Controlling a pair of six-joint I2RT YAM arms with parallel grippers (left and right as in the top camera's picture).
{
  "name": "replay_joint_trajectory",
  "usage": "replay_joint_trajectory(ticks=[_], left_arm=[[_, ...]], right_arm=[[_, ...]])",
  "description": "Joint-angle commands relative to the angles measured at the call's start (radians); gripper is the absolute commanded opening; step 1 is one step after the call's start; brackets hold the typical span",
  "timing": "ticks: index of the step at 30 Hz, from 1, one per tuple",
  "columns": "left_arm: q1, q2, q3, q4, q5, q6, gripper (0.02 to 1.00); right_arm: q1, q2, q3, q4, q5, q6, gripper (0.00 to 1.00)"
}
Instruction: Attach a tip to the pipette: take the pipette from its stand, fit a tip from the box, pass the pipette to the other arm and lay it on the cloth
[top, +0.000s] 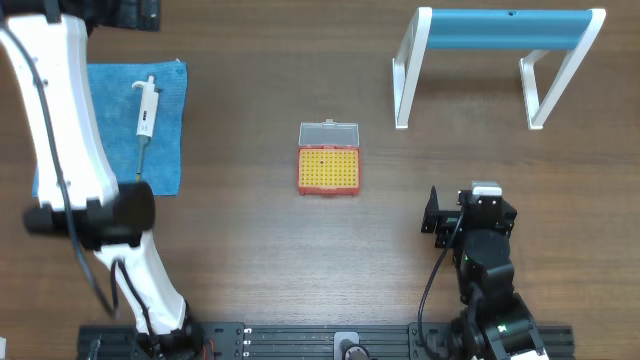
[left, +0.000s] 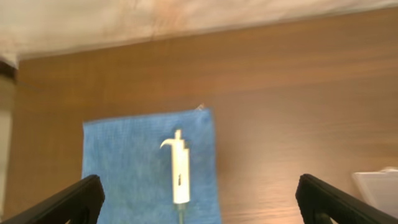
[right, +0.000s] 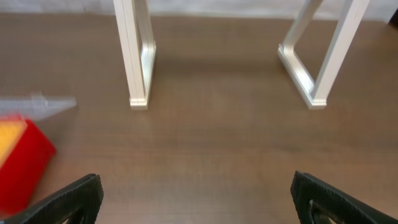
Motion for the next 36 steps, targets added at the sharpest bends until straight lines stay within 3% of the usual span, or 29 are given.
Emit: replay_joint_trajectory(ticks=[1,7,11,14,17,19,27,30,34,36], left_arm=[[-0.145,-0.209,0.027,-0.034,0.017,-0.013,0.998],[-0.33,-0.377,0.027,-0.154,0.009,-0.013,0.998],[-0.476,-0.491,0.027,-0.192,0.002,-0.033,0.998],[-0.614,-0.578,0.027,-0.192,0.003,-0.172,0.998],[-0.711,-0.636,0.027,-0.192,-0.025,-0.196,1.0],[-0.711,-0.65,0.027,-0.192,-0.095,-0.196,0.998],[-0.709,-0.835,0.026,-0.193,-0.668,-0.189,0.998],[-0.709,-0.958,0.006,-0.193,-0.662,-0.148,0.998],[-0.71,-1.116,-0.082,-0.192,-0.506,-0.206,0.998],[-0.71,-1.138,-0.085,-0.192,-0.482,-0.204,0.998]], right_arm=[[0.007,-0.005,-0.006,-0.137,-0.002,0.008,0.993],[0.006,-0.052,-0.008,-0.301,-0.002,0.008,0.993],[-0.023,-0.257,-0.008,-0.388,-0.002,0.008,0.993],[-0.056,-0.374,-0.007,-0.396,-0.002,0.008,0.993],[-0.057,-0.372,-0.008,-0.42,-0.002,0.008,0.993],[-0.057,-0.372,-0.008,-0.427,-0.002,0.008,0.993],[-0.057,-0.372,-0.008,-0.427,-0.002,0.008,0.993],[-0.057,-0.372,-0.008,-0.427,-0.002,0.008,0.993],[-0.057,-0.372,-0.008,-0.427,-0.002,0.008,0.993],[-0.057,-0.372,-0.008,-0.427,-0.002,0.008,0.993]])
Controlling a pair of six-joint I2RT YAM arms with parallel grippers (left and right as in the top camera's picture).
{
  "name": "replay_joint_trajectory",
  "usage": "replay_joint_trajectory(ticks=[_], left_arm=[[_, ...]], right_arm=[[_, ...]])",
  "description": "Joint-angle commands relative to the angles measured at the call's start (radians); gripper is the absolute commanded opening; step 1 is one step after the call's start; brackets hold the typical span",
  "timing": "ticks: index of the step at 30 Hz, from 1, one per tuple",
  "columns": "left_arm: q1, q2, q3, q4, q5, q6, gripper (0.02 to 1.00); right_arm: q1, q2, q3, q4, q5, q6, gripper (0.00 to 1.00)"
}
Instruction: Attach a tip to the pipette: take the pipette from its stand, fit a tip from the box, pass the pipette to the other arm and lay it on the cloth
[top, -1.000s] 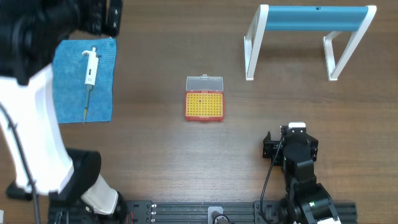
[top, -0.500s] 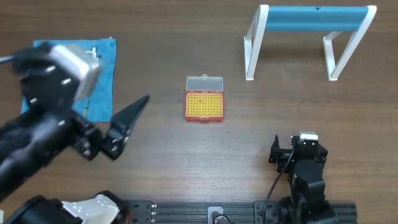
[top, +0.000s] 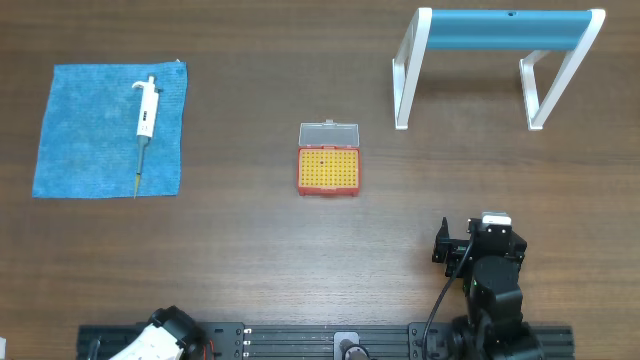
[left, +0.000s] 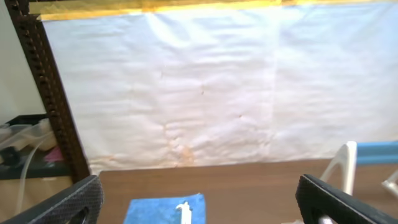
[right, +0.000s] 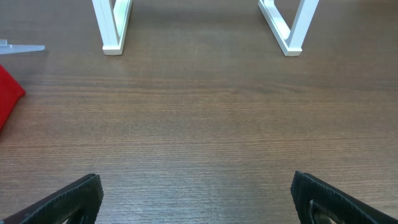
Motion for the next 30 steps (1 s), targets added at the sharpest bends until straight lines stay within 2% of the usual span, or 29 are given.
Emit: replay_joint_trajectory(ticks=[1,2,4,10,12,15,18,25,30], left_arm=[[0.0,-0.042,-0.044,-0.008,0.095,-0.021,0.996],[0.0,-0.053,-0.044,-0.008,0.091,-0.02,0.996],[0.0,-0.057,-0.052,-0.008,0.14,-0.022,0.998],[0.007,-0.058,-0.237,0.006,0.145,-0.015,0.998],[0.109,-0.063,-0.317,0.062,0.182,-0.013,0.998],[0.267,-0.1,-0.451,0.192,0.312,0.072,0.998],[0.415,-0.216,-0.707,0.408,0.418,0.091,0.996],[0.632,-0.571,-1.449,1.031,0.616,0.09,0.998],[0.74,-0.756,-1.862,1.387,0.638,0.079,0.998]], right_arm=[[-0.007,-0.011,-0.002,0.001,0.002,0.007,0.993],[-0.007,-0.011,-0.002,0.001,0.002,0.007,0.993],[-0.007,-0.011,-0.002,0.001,0.002,0.007,0.993],[-0.007,-0.011,-0.002,0.001,0.002,0.007,0.993],[-0.007,-0.011,-0.002,0.001,0.002,0.007,0.991],[-0.007,-0.011,-0.002,0.001,0.002,0.007,0.993],[-0.007,-0.011,-0.002,0.001,0.002,0.007,0.993],[-0.007,-0.011,-0.002,0.001,0.002,0.007,0.993],[-0.007,-0.011,-0.002,0.001,0.002,0.007,0.993]])
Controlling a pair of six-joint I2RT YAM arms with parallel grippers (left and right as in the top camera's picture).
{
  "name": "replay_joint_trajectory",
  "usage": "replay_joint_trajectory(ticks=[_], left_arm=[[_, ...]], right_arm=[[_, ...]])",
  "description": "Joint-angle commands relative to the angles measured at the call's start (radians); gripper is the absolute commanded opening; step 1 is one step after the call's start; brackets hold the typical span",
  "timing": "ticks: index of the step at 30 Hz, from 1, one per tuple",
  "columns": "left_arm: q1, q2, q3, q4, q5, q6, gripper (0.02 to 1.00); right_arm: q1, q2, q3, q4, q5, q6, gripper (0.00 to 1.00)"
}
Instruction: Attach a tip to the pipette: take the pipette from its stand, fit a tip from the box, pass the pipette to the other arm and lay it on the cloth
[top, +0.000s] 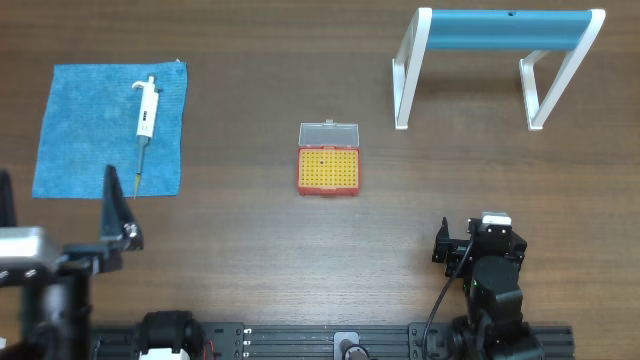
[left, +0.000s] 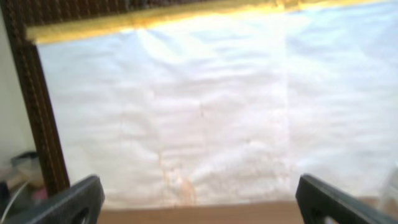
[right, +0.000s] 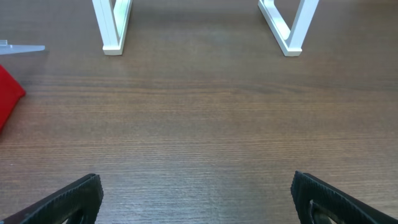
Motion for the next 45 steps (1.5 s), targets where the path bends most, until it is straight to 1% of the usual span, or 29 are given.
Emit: replay_joint_trajectory(ticks=[1,4,9,12,15,20,24,28,31,32,33,36,40,45], left_arm=[[0.069,-0.145,-0.285,0.209,0.048,0.0,0.998],[0.067,-0.205,-0.44,0.332,0.048,-0.002,0.998],[0.038,-0.275,-0.7,0.621,0.048,-0.06,0.998],[-0.011,-0.283,-0.802,0.673,0.048,-0.136,0.998],[-0.04,-0.288,-0.85,0.674,0.048,-0.136,0.998],[-0.043,-0.362,-0.959,0.679,0.048,-0.14,0.998],[-0.043,-0.362,-1.04,0.696,0.047,-0.191,0.998],[-0.043,-0.362,-1.039,0.567,0.04,-0.207,0.998],[-0.043,-0.362,-1.039,0.496,0.044,-0.254,0.996],[-0.043,-0.362,-1.039,0.489,0.062,-0.254,0.998],[-0.043,-0.362,-1.039,0.475,0.078,-0.225,0.996],[-0.043,-0.362,-1.039,0.402,0.079,-0.225,0.998],[-0.043,-0.362,-1.039,0.401,0.067,-0.179,0.998],[-0.044,-0.362,-1.039,0.401,0.074,-0.179,0.998]], right_arm=[[-0.007,-0.01,-0.002,0.001,0.002,0.008,0.993],[-0.007,-0.01,-0.002,0.001,0.002,0.008,0.993],[-0.007,-0.01,-0.002,0.001,0.002,0.008,0.993],[-0.007,-0.01,-0.002,0.001,0.002,0.008,0.993],[-0.007,-0.01,-0.002,0.001,0.002,0.008,0.993],[-0.007,-0.01,-0.002,0.001,0.001,0.008,0.993],[-0.007,-0.01,-0.002,0.001,0.001,0.008,0.991],[-0.007,-0.01,-0.002,0.001,0.002,0.008,0.993],[-0.007,-0.01,-0.002,0.002,0.002,0.008,0.993],[-0.007,-0.01,-0.002,0.001,0.001,0.008,0.993],[-0.007,-0.01,-0.002,0.001,0.002,0.008,0.993],[-0.007,-0.01,-0.002,0.001,0.002,0.008,0.993],[-0.007,-0.01,-0.002,0.001,0.002,0.008,0.993],[-0.007,-0.01,-0.002,0.001,0.002,0.008,0.993]])
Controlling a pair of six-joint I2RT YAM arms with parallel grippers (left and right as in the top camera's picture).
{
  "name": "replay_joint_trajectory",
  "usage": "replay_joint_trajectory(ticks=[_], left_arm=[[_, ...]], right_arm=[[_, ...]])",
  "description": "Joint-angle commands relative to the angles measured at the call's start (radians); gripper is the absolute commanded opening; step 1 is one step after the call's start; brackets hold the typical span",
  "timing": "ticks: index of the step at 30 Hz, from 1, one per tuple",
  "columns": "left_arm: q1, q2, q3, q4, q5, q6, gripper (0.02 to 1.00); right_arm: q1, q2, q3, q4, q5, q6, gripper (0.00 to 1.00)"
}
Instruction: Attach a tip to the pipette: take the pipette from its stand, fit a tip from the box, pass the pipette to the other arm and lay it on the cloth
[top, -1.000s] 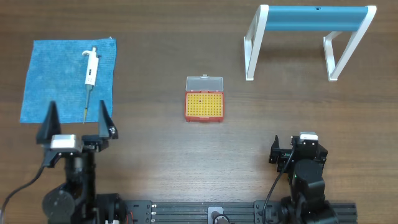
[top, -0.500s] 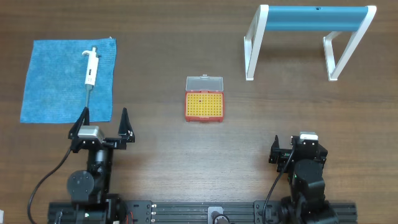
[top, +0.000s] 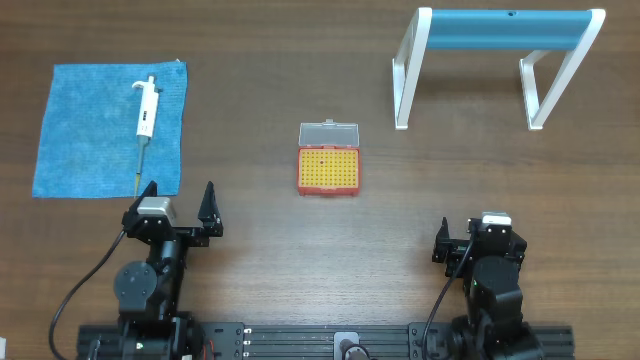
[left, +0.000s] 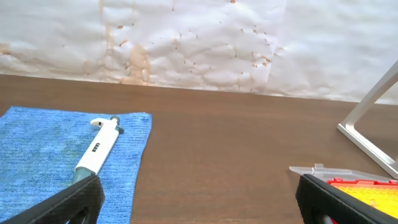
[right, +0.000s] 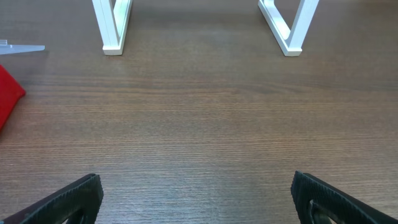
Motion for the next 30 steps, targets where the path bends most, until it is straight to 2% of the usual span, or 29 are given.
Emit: replay_joint_trajectory(ticks=[1,5,23,25,27,30], left_arm=[[-0.004,-0.01,-0.001,-0.008,0.019,0.02,0.996],[-0.037,-0.01,-0.001,-0.007,0.018,0.02,0.998],[-0.037,-0.01,-0.001,-0.008,0.018,0.02,0.998],[-0.037,-0.01,-0.001,-0.008,0.018,0.02,0.998],[-0.037,-0.01,-0.001,-0.008,0.018,0.02,0.996],[-0.037,-0.01,-0.001,-0.008,0.018,0.02,0.998]], right_arm=[[-0.007,-0.01,-0.002,0.001,0.001,0.007,0.993],[-0.007,-0.01,-0.002,0.001,0.002,0.007,0.993],[-0.007,-0.01,-0.002,0.001,0.002,0.007,0.993],[-0.008,-0.01,-0.002,0.002,0.02,0.007,0.989],[-0.028,-0.01,-0.002,-0.014,0.018,0.008,0.989],[-0.115,-0.01,-0.007,0.126,-0.026,0.007,0.989]])
